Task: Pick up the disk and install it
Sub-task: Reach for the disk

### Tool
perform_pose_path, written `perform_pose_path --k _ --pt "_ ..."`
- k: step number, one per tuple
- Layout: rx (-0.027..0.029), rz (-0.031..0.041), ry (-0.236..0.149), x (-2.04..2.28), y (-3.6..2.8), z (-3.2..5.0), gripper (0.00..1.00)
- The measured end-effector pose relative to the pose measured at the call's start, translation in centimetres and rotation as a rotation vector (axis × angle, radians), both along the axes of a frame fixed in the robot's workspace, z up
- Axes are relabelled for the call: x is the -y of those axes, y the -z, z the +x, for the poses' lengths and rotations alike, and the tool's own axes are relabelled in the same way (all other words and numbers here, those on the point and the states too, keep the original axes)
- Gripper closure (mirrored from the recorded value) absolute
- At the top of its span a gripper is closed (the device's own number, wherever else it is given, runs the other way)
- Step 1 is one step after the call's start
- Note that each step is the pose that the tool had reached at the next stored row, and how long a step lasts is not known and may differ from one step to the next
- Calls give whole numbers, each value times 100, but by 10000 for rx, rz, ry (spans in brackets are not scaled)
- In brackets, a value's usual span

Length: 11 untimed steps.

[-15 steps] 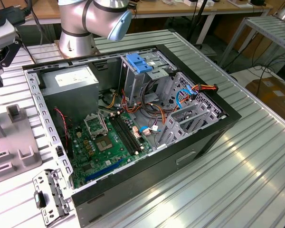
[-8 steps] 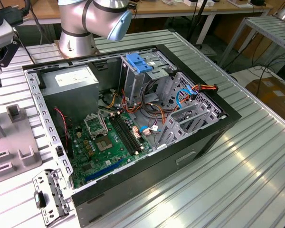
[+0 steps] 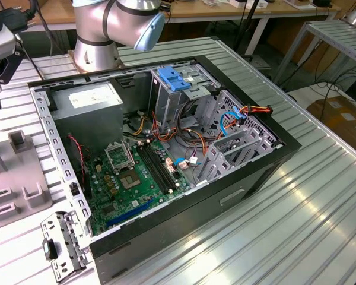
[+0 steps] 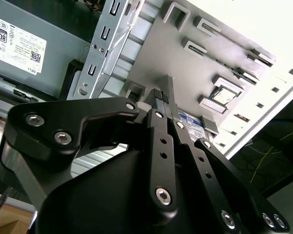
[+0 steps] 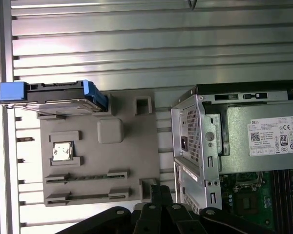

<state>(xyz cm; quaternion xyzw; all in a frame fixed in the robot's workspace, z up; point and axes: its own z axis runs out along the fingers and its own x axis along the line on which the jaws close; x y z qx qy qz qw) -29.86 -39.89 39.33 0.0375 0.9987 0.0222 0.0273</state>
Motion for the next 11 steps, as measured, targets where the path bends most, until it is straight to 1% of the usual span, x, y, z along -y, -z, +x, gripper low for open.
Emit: perform_pose_path --k 11 --pt "-1 -1 1 0 0 -20 89"
